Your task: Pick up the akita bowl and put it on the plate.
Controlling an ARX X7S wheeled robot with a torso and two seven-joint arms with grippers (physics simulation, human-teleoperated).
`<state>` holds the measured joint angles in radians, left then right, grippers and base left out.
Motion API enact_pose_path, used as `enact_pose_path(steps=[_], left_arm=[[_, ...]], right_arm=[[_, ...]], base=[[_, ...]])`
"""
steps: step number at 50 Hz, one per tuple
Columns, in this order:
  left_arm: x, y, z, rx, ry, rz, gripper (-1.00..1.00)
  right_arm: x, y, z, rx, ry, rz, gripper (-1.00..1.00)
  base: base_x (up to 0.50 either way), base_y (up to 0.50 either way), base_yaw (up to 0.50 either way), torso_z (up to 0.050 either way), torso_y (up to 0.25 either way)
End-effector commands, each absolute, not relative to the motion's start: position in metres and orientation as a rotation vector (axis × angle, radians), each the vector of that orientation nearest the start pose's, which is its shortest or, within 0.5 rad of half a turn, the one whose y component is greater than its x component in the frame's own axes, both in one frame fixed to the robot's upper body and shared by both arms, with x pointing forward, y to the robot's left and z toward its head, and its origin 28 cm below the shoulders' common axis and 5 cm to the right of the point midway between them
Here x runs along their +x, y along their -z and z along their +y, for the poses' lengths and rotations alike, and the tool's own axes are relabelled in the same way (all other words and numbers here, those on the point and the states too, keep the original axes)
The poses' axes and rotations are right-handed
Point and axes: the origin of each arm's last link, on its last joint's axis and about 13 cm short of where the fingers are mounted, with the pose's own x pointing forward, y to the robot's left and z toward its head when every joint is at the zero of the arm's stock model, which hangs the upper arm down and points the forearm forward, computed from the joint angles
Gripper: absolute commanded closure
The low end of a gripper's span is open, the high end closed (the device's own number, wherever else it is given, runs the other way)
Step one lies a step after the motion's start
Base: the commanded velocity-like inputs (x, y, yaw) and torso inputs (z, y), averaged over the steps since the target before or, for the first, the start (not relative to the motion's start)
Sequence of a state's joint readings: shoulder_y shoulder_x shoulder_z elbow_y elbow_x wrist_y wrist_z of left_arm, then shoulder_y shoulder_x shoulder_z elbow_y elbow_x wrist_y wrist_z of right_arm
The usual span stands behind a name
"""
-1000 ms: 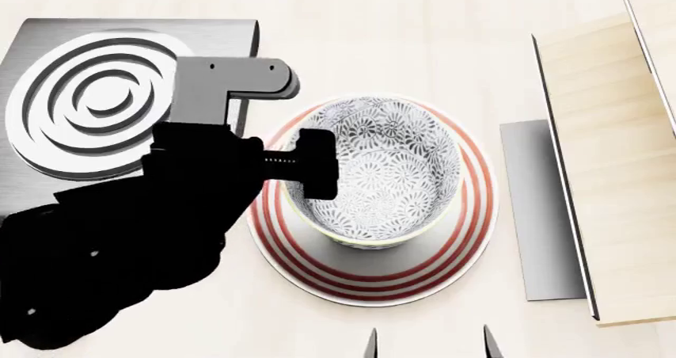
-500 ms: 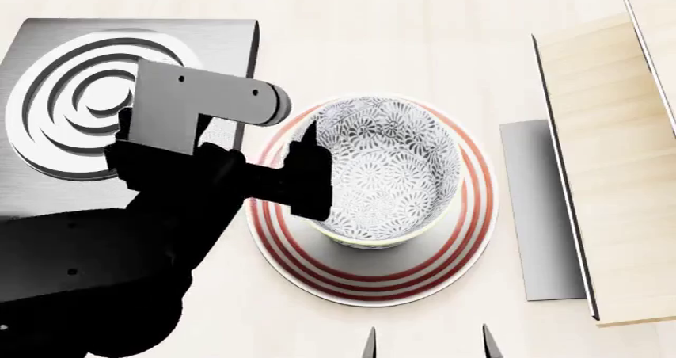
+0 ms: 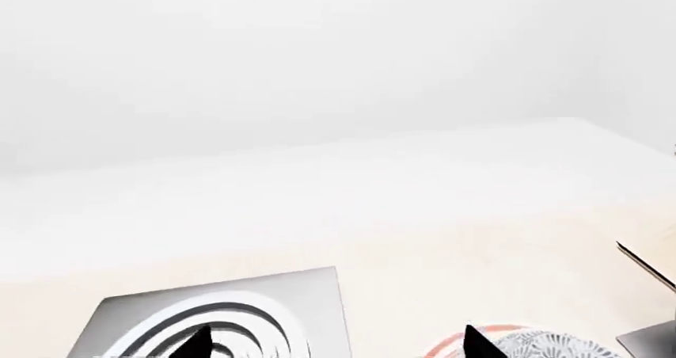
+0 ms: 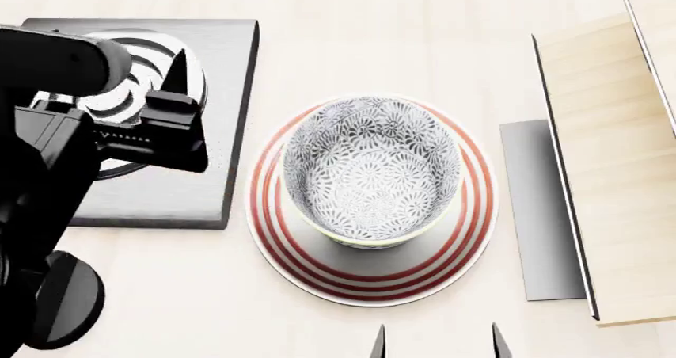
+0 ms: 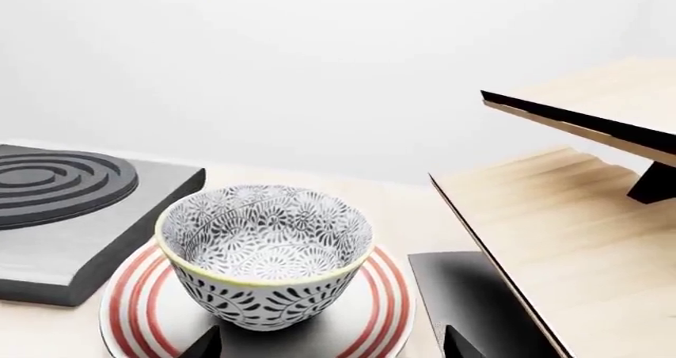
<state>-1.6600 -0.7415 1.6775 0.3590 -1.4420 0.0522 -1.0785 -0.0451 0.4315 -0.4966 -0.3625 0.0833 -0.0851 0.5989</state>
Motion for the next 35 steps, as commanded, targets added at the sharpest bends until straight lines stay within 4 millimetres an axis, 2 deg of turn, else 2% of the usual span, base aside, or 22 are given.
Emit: enact_pose_path(steps=[1, 11, 19, 29, 35], left_arm=[[0.249, -0.277, 0.206, 0.094, -0.006, -0.237, -1.0], [0.236, -0.273, 0.224, 0.099, -0.054, -0.259, -1.0], [0.226, -0.262, 0.235, 0.115, -0.092, -0.278, -1.0], [0.215, -0.251, 0.252, 0.105, -0.15, -0.293, -1.0], [0.211, -0.245, 0.26, 0.099, -0.182, -0.294, -1.0]], right_arm=[[0.175, -0.067, -0.087, -0.129, 0.035, -0.314, -1.0], [0.173, -0.083, -0.093, -0.147, 0.078, -0.361, -1.0], [0.17, -0.103, -0.099, -0.176, 0.116, -0.416, -1.0], [0.158, -0.149, -0.108, -0.257, 0.202, -0.554, -1.0], [0.149, -0.17, -0.111, -0.286, 0.234, -0.618, -1.0]], base=[[0.0, 0.0, 0.0, 0.0, 0.0], [0.0, 0.0, 0.0, 0.0, 0.0], [0.0, 0.0, 0.0, 0.0, 0.0], [0.0, 0.0, 0.0, 0.0, 0.0], [0.0, 0.0, 0.0, 0.0, 0.0]])
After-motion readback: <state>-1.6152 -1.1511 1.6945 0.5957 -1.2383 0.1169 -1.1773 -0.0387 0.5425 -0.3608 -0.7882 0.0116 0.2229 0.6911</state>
